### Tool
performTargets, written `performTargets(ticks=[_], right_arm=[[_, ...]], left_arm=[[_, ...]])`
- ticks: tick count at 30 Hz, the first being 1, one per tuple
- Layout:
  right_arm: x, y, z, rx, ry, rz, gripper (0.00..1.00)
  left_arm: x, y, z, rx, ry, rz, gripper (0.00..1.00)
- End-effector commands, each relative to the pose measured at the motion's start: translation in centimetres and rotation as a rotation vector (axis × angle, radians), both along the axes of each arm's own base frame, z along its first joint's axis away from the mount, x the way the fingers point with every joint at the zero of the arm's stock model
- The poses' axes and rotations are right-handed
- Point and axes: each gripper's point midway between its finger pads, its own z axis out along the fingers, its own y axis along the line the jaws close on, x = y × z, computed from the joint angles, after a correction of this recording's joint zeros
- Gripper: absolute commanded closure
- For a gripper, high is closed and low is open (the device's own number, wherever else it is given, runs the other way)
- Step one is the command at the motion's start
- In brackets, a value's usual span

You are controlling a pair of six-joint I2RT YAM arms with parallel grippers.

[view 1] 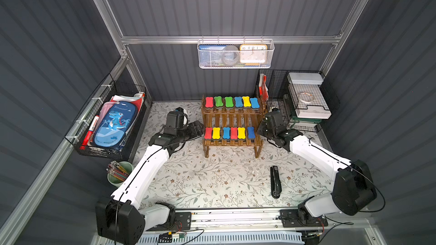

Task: Remove the whiteboard erasers from the shelf
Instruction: Move the shelf to the center of the board.

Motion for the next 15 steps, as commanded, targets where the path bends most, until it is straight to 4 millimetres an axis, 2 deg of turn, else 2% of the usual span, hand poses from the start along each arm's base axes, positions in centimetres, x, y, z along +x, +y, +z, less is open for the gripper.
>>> performTargets(ticks=[1,15], right_arm=[[0.9,0.3,-0.5,0.001,0.012,-0.008,1.00],[2.1,0.9,-0.5,-0.023,0.007,0.044,1.00]], left_arm=[[-0.4,0.1,0.5,-0.004,0.006,0.002,0.17],[-0.7,0.0,-0.2,0.000,0.025,-0.005,0.16]])
